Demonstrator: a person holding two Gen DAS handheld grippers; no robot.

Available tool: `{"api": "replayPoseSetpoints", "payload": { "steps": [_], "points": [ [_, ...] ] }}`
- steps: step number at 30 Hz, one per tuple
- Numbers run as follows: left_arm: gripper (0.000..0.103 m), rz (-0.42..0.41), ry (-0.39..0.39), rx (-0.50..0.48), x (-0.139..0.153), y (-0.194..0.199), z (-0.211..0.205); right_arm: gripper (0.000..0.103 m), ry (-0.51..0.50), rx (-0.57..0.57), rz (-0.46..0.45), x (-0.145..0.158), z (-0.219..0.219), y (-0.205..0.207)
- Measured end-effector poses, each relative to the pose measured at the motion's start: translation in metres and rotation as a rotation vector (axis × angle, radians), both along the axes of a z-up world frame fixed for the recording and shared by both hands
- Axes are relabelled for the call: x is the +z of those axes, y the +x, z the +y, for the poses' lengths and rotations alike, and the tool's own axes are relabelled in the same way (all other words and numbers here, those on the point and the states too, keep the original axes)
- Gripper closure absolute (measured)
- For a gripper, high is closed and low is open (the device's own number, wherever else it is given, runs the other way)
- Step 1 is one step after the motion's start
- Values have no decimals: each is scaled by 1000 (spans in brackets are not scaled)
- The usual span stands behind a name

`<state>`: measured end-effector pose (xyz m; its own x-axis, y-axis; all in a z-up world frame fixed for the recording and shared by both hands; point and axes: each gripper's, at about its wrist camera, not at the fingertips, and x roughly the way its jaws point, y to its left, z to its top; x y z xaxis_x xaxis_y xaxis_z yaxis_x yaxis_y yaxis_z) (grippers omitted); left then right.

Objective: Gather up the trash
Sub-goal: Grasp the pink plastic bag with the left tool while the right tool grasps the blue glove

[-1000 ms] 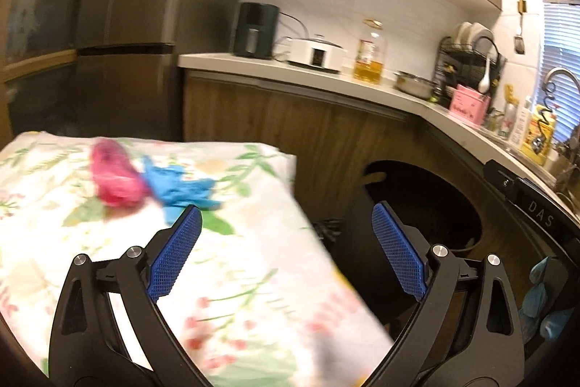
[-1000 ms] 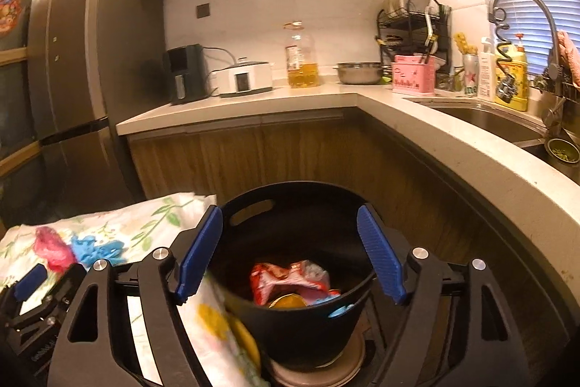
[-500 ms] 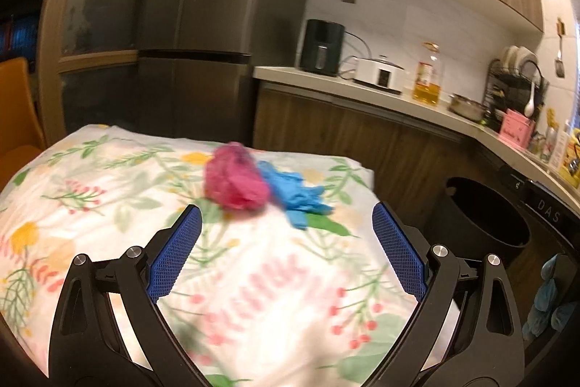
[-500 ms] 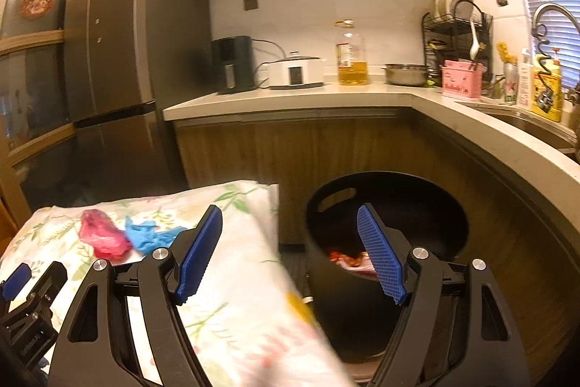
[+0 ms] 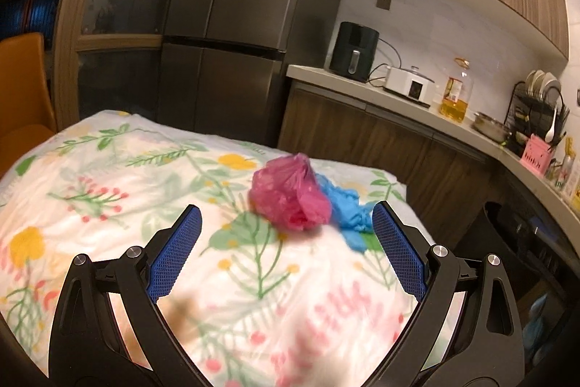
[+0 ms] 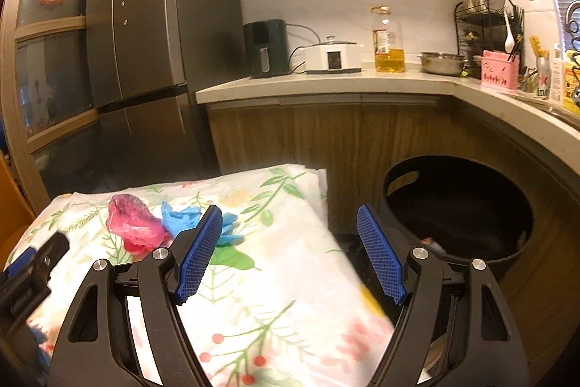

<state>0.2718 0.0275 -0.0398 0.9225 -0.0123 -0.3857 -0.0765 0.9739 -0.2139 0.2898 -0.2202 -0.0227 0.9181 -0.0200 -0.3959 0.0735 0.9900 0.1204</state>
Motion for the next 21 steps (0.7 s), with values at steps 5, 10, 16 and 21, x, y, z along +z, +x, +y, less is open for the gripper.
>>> {"api": "replayPoseSetpoints", "payload": {
  "steps": [5, 10, 16, 21],
  "points": [
    [10, 17, 18, -20, -5, 42, -7, 28, 3, 18, 4, -7, 7, 18],
    [24, 85, 59, -36, -21, 81, -12, 28, 14, 48, 10, -16, 18, 39],
    [77, 201, -7, -91, -52, 105, 2, 28, -1, 111, 47, -33, 43, 71],
    [100, 160, -85, -82, -55, 94, 18, 28, -26, 170, 76, -49, 71, 95]
  ]
}}
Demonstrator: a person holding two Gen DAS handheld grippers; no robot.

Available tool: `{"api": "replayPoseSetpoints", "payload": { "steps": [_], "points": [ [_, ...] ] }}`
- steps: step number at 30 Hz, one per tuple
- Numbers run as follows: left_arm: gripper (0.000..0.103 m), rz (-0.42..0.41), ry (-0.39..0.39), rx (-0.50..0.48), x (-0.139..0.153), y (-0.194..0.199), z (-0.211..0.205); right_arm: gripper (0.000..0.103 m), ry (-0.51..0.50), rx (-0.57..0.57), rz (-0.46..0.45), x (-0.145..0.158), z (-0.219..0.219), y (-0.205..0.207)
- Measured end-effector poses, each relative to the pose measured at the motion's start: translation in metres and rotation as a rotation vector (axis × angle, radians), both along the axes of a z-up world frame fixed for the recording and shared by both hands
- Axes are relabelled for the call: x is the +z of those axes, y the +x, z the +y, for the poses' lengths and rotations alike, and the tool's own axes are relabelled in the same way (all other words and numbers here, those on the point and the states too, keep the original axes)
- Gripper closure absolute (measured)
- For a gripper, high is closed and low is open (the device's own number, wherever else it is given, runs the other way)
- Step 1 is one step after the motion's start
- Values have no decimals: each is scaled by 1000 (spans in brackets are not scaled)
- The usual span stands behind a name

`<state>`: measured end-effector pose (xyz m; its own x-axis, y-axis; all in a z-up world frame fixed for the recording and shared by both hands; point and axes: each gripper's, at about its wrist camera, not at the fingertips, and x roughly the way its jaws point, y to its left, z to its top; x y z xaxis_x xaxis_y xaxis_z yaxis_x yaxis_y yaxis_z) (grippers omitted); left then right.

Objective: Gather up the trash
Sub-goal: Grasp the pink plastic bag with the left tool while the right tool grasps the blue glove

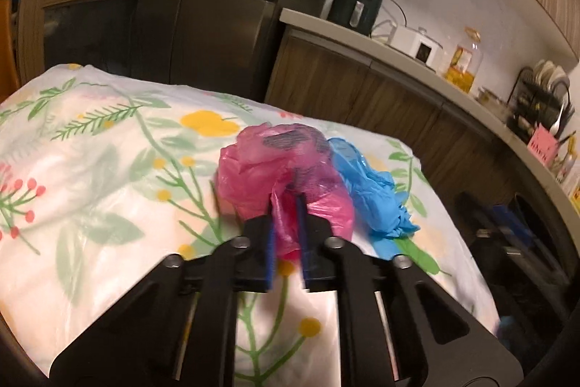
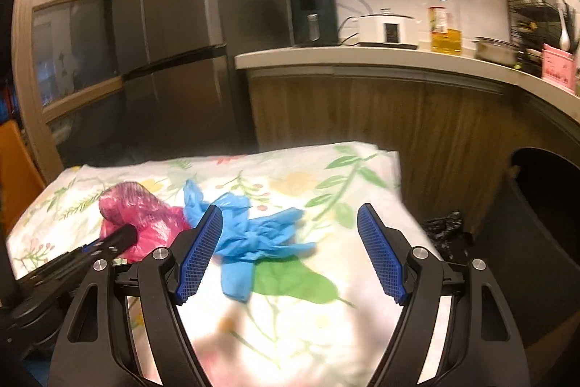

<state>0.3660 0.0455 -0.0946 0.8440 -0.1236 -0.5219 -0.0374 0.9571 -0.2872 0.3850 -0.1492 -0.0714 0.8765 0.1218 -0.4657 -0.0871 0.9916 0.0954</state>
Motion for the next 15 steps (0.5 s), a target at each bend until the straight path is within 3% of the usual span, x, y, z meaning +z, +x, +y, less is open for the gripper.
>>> {"api": "replayPoseSetpoints", "payload": {
  "steps": [6, 11, 13, 15],
  "points": [
    [101, -34, -34, 54, 2, -19, 14, 28, 16, 63, 48, -7, 21, 23],
    [101, -38, -50, 64, 3, -26, 20, 28, -44, 137, 116, -18, 43, 37],
    [101, -40, -50, 62, 3, -28, 19, 32, -70, 158, 127, -22, 50, 38],
    [101, -43, -50, 64, 3, -28, 19, 45, -94, 171, 148, -26, 56, 41]
  ]
}}
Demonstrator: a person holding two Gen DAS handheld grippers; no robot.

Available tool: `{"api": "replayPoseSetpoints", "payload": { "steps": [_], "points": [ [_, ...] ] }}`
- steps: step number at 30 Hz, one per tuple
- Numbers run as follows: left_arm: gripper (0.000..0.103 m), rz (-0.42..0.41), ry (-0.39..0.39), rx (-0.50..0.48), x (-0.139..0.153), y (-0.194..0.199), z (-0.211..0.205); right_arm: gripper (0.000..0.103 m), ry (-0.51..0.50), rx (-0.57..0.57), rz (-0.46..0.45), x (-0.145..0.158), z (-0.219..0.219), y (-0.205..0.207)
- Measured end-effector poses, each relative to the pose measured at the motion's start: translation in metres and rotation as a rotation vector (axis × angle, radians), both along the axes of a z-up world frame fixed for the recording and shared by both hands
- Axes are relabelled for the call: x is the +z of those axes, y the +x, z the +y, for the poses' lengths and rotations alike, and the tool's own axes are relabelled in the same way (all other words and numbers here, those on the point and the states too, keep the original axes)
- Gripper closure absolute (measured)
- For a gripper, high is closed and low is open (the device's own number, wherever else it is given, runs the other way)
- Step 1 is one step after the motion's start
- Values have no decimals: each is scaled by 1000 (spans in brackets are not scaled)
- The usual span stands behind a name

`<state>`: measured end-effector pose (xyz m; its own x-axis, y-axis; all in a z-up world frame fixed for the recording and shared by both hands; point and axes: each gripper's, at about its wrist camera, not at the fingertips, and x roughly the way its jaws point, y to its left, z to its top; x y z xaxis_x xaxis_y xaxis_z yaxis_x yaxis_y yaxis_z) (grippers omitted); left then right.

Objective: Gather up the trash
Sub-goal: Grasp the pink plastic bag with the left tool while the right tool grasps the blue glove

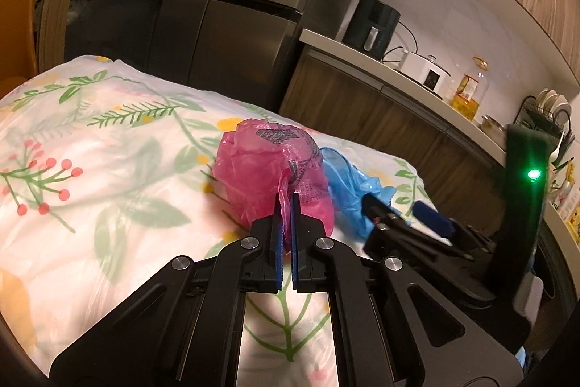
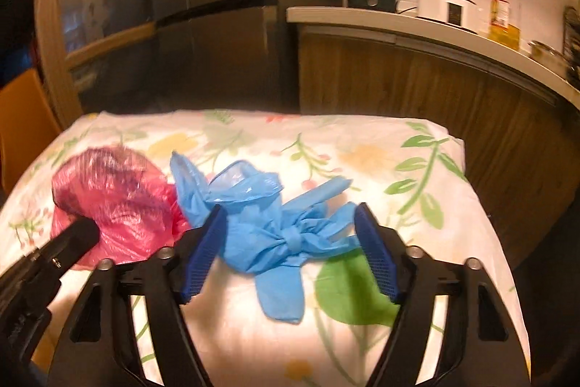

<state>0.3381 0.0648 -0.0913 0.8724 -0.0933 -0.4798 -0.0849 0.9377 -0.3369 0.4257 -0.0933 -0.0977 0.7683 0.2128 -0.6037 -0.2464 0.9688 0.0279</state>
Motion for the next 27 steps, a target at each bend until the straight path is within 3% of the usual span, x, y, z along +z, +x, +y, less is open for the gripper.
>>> {"api": "replayPoseSetpoints", "payload": {
  "steps": [8, 11, 27],
  "points": [
    [101, 2, 7, 2, -1, -2, 0, 93, -38, 64, 9, -6, 13, -1],
    [101, 4, 10, 4, -1, -3, 1, 101, -34, 77, -2, -4, 14, -4],
    [102, -20, 60, -1, 18, -31, -9, 102, 31, 35, -110, 40, -23, -53]
  ]
}}
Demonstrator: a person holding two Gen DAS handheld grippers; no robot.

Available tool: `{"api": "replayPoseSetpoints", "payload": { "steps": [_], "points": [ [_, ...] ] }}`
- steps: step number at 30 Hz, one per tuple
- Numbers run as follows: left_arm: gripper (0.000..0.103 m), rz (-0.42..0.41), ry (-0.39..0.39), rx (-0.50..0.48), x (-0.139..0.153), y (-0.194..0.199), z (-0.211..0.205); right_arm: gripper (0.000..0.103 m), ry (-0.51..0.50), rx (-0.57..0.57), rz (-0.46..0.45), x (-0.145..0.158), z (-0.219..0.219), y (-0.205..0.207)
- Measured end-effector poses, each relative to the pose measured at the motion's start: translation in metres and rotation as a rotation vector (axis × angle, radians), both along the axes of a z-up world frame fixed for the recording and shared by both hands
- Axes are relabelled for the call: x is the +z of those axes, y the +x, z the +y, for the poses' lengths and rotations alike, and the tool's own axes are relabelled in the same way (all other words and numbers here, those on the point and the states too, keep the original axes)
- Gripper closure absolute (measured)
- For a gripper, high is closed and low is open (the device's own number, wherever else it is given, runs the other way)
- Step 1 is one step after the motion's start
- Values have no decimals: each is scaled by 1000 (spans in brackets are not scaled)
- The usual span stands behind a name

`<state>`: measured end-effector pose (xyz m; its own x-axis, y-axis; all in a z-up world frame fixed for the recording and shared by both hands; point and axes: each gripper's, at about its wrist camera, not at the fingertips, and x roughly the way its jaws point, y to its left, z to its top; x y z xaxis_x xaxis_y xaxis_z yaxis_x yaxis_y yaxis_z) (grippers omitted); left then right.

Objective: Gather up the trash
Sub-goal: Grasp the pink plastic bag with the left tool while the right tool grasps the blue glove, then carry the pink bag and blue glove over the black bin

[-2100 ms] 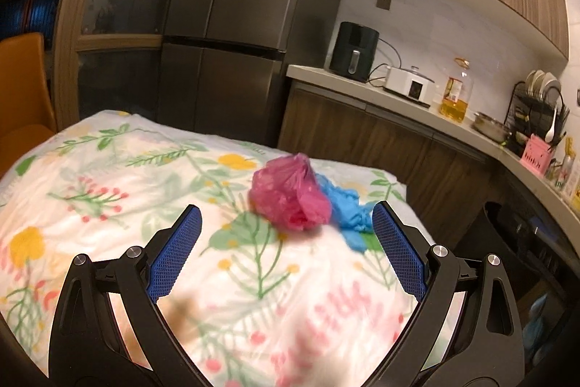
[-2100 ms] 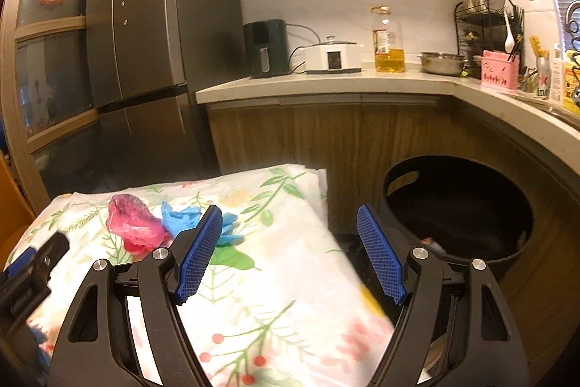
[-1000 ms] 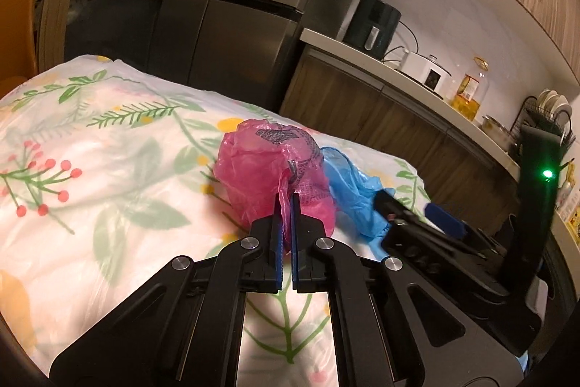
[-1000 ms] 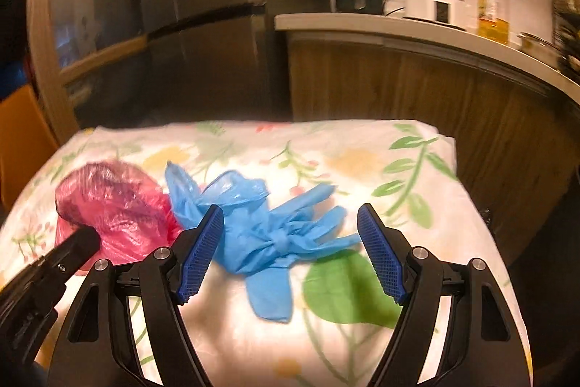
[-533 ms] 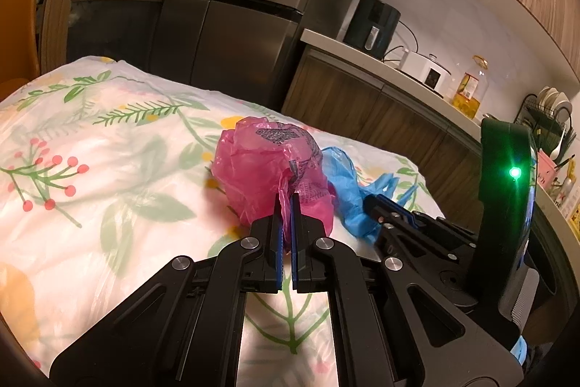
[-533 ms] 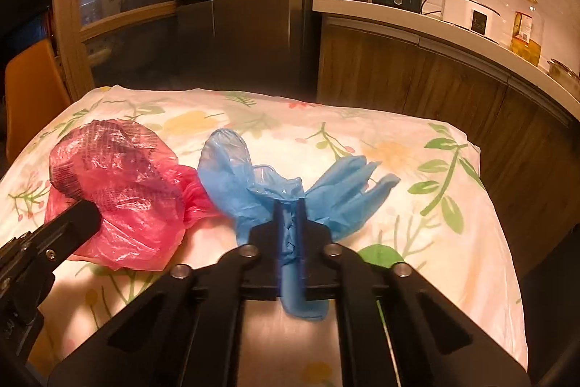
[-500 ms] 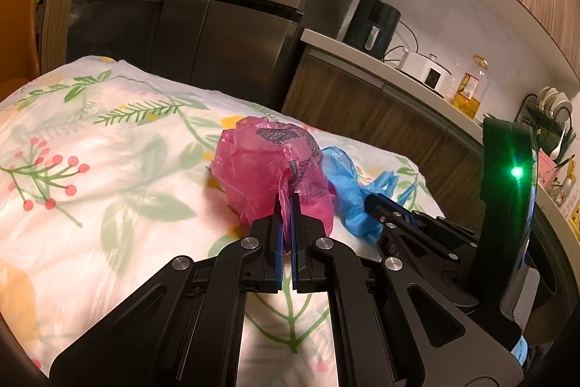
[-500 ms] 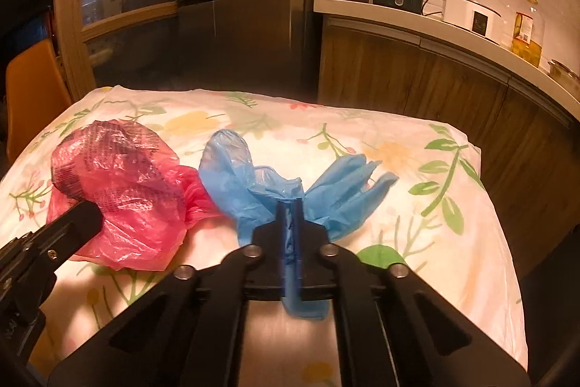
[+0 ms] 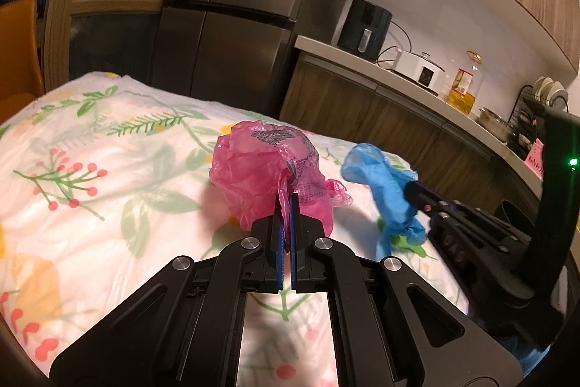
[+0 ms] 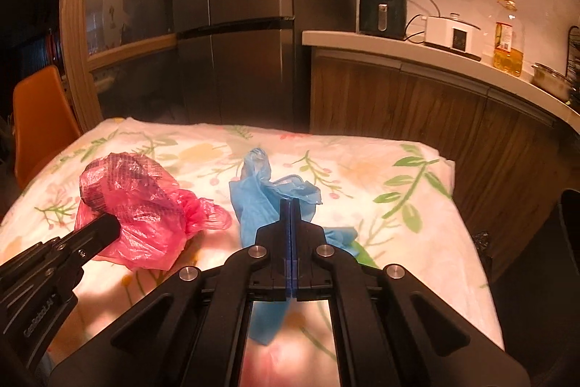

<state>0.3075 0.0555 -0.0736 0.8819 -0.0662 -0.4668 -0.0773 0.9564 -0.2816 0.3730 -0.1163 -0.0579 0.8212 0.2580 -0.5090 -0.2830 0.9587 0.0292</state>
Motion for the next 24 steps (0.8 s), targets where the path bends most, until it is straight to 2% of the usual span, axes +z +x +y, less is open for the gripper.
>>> {"api": "replayPoseSetpoints", "payload": {
  "steps": [8, 14, 24],
  "points": [
    [102, -43, 19, -9, 25, -29, -14, 102, 37, -36, -86, 39, -37, -41],
    [102, -86, 45, -54, 49, -44, -42, 102, 54, -82, -139, 62, -67, -69],
    [102, -139, 78, -199, 74, -49, -119, 102, 60, -211, -197, 80, -133, -99]
  ]
}}
